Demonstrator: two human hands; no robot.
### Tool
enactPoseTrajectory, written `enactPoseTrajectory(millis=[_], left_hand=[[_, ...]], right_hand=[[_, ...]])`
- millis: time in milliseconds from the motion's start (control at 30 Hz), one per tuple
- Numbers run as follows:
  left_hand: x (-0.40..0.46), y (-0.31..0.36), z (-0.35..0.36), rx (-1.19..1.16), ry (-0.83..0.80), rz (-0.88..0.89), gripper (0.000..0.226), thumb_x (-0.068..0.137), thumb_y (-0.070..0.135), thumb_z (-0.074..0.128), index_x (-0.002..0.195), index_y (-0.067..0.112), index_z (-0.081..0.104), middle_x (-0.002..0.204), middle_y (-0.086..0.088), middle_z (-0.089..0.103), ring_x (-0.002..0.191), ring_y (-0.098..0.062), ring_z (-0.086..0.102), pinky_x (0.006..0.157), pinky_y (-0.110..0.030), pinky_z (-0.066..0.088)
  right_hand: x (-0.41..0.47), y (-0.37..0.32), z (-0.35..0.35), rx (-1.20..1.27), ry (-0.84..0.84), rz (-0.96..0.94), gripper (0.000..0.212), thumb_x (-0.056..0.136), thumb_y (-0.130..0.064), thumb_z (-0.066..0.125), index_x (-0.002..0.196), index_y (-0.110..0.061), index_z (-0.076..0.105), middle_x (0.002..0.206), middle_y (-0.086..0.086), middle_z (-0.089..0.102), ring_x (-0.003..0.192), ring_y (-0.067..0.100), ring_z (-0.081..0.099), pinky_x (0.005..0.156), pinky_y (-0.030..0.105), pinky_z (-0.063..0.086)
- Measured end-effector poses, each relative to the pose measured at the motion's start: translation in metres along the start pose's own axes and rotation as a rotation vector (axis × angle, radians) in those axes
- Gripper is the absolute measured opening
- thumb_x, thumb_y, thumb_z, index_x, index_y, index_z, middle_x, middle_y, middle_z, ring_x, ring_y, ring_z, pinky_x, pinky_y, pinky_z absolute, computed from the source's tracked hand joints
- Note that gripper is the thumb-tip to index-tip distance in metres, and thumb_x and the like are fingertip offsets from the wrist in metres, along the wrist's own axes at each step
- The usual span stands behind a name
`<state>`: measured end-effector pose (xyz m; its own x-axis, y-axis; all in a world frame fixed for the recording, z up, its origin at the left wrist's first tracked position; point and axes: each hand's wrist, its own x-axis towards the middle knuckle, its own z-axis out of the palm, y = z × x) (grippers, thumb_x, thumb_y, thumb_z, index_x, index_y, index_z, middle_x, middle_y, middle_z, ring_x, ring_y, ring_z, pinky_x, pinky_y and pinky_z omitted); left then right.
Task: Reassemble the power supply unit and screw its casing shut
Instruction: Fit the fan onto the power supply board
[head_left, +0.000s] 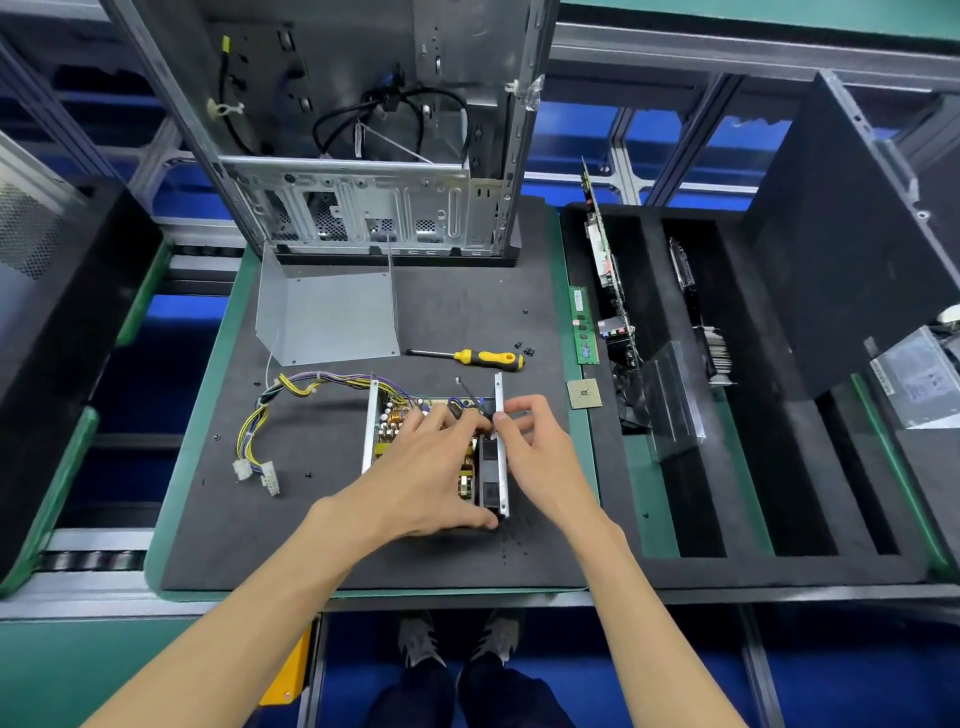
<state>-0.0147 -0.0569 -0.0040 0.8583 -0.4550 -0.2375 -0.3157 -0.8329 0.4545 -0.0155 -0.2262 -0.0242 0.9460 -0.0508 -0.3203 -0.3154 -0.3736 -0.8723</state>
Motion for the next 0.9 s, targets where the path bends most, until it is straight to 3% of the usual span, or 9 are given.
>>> enactPoseTrajectory(millis=[200, 333, 433, 500, 567, 633, 767, 900], left_hand=[[-0.009, -0.006, 0.004, 0.049, 0.106, 0.110, 0.101, 0.068, 0.074, 0.072, 0.149, 0.024, 0.038, 0.137, 0.005, 0.042, 0.122, -0.015, 0.029, 0.109, -0.033, 0.028], [-0.010, -0.004, -0.001, 0.011, 0.027, 0.089, 0.106, 0.070, 0.078, 0.068, 0.156, 0.030, 0.028, 0.142, 0.009, 0.034, 0.128, -0.011, 0.027, 0.115, -0.032, 0.024], [-0.011, -0.003, -0.008, -0.256, -0.002, 0.020, 0.090, 0.079, 0.063, 0.073, 0.154, 0.031, 0.034, 0.139, 0.012, 0.041, 0.127, -0.003, 0.038, 0.113, -0.025, 0.029], [-0.010, -0.007, -0.015, -0.395, 0.103, -0.026, 0.058, 0.091, 0.039, 0.071, 0.144, 0.031, 0.049, 0.124, 0.013, 0.053, 0.112, 0.001, 0.052, 0.101, -0.022, 0.041], [-0.006, -0.010, -0.023, -0.343, 0.236, -0.084, 0.040, 0.096, 0.023, 0.064, 0.134, 0.029, 0.056, 0.111, 0.016, 0.060, 0.102, -0.001, 0.058, 0.087, -0.021, 0.044], [0.002, -0.013, -0.030, -0.255, 0.291, -0.136, 0.037, 0.095, 0.017, 0.061, 0.131, 0.025, 0.057, 0.106, 0.014, 0.062, 0.098, -0.004, 0.059, 0.085, -0.026, 0.045], [0.024, -0.017, -0.033, -0.128, 0.285, -0.153, 0.039, 0.092, 0.010, 0.061, 0.129, 0.021, 0.058, 0.106, 0.010, 0.061, 0.101, -0.010, 0.058, 0.095, -0.035, 0.049], [0.044, -0.023, -0.032, -0.118, 0.228, -0.198, 0.039, 0.094, 0.006, 0.057, 0.131, 0.019, 0.058, 0.112, 0.003, 0.065, 0.104, -0.015, 0.060, 0.094, -0.037, 0.051]], right_hand=[[-0.006, 0.008, 0.016, 0.048, 0.050, -0.055, 0.011, 0.103, -0.045, 0.054, 0.107, -0.045, 0.044, 0.096, -0.003, 0.060, 0.080, -0.004, 0.057, 0.066, 0.009, 0.043], [-0.010, 0.012, 0.027, 0.107, 0.135, -0.093, 0.012, 0.103, -0.045, 0.054, 0.105, -0.048, 0.043, 0.101, 0.000, 0.059, 0.085, -0.001, 0.057, 0.071, 0.009, 0.044], [-0.009, 0.016, 0.029, 0.117, 0.145, -0.104, 0.011, 0.102, -0.046, 0.054, 0.105, -0.050, 0.043, 0.102, -0.001, 0.057, 0.086, 0.004, 0.057, 0.072, 0.015, 0.046], [-0.008, 0.018, 0.029, 0.134, 0.141, -0.104, 0.011, 0.102, -0.047, 0.054, 0.105, -0.049, 0.044, 0.102, -0.001, 0.057, 0.085, 0.007, 0.056, 0.072, 0.019, 0.047], [-0.008, 0.018, 0.030, 0.152, 0.141, -0.101, 0.011, 0.103, -0.046, 0.054, 0.106, -0.048, 0.044, 0.102, 0.000, 0.057, 0.084, 0.008, 0.056, 0.073, 0.023, 0.048], [-0.009, 0.017, 0.031, 0.168, 0.147, -0.097, 0.010, 0.103, -0.045, 0.054, 0.107, -0.046, 0.045, 0.102, 0.002, 0.057, 0.084, 0.010, 0.055, 0.076, 0.025, 0.049], [-0.008, 0.015, 0.031, 0.205, 0.149, -0.091, 0.012, 0.103, -0.040, 0.055, 0.111, -0.036, 0.048, 0.107, 0.003, 0.057, 0.094, 0.017, 0.056, 0.086, 0.036, 0.051], [-0.007, 0.013, 0.030, 0.220, 0.130, -0.090, 0.019, 0.104, -0.031, 0.056, 0.121, -0.030, 0.049, 0.118, -0.005, 0.048, 0.113, 0.016, 0.053, 0.094, 0.030, 0.047]])
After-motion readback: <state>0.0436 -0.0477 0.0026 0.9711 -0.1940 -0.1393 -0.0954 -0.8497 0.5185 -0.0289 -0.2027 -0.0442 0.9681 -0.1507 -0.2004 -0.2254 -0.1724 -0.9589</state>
